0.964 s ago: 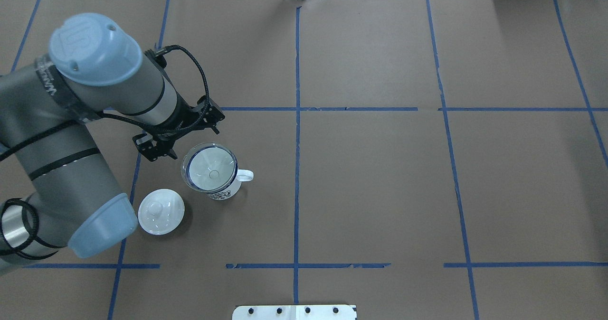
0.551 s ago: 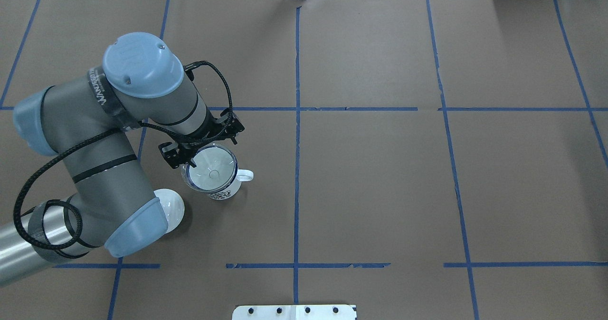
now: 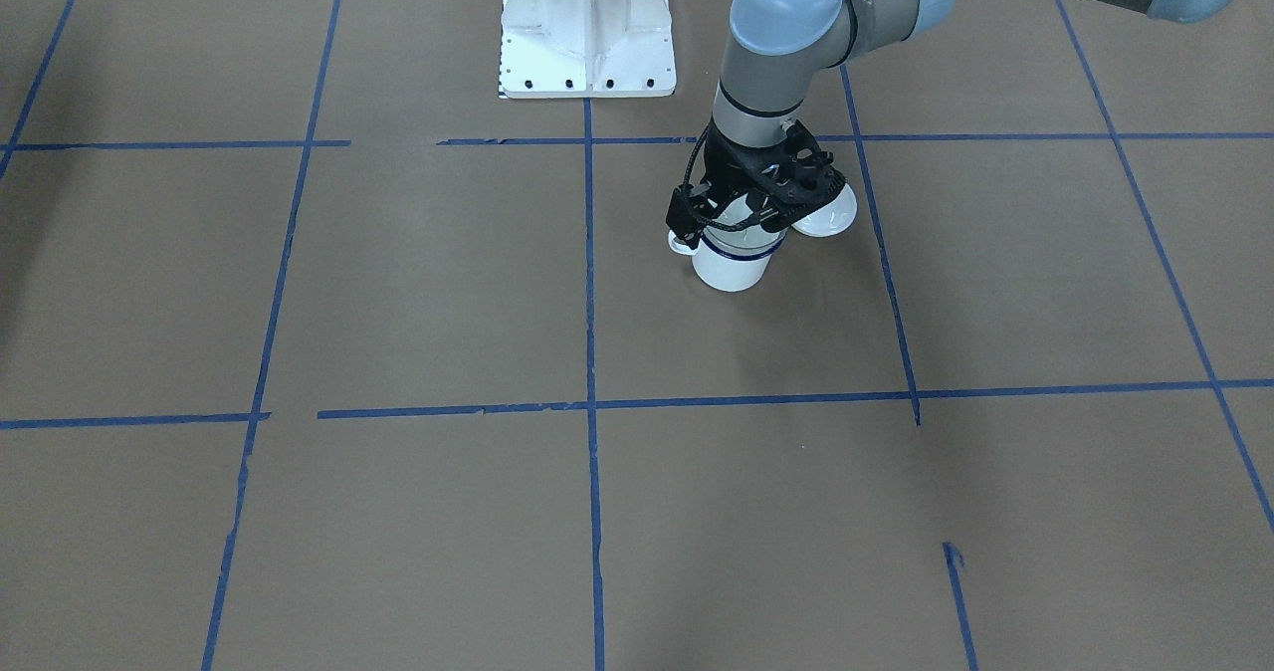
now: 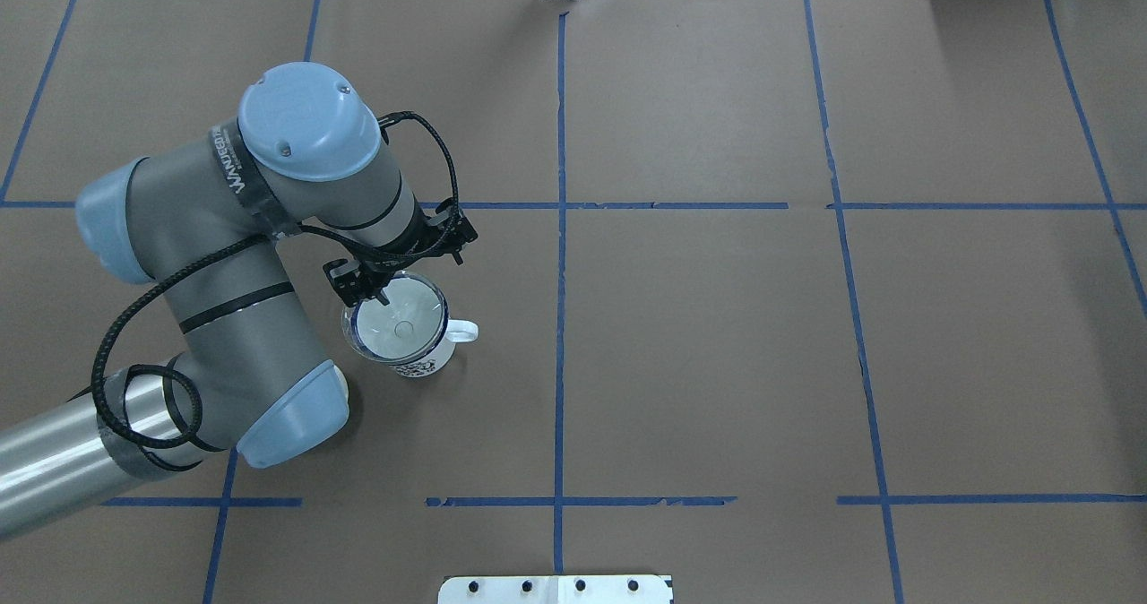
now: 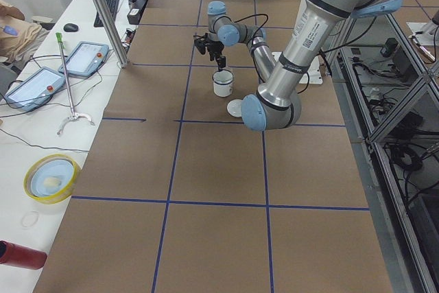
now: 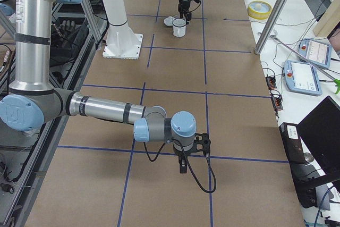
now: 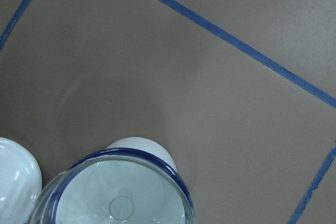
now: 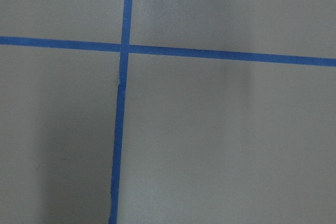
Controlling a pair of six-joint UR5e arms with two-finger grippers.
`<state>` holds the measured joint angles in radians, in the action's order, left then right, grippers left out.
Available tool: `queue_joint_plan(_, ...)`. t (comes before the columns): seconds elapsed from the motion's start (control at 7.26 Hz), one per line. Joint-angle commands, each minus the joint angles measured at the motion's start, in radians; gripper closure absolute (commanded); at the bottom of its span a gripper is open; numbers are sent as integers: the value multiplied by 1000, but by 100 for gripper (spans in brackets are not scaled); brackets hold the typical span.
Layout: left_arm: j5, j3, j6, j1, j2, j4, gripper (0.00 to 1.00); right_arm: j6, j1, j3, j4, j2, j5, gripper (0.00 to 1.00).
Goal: Remove funnel from cup
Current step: 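Move the left gripper over the glass funnel in the white mug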
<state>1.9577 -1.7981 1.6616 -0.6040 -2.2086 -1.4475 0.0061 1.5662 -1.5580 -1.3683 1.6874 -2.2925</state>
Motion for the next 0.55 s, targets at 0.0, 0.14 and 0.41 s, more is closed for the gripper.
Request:
queue_joint_plan(0.0, -2, 16, -2, 23, -2, -8, 17, 0, 0, 1, 0, 0, -1, 0)
queue_joint_plan(0.14, -2, 22, 0, 24, -3, -8, 23, 0, 0, 0, 0, 0, -1, 0)
queue_joint_plan(0.41, -2, 22, 0, 24, -2, -7, 52, 0, 0, 0, 0, 0, 1, 0)
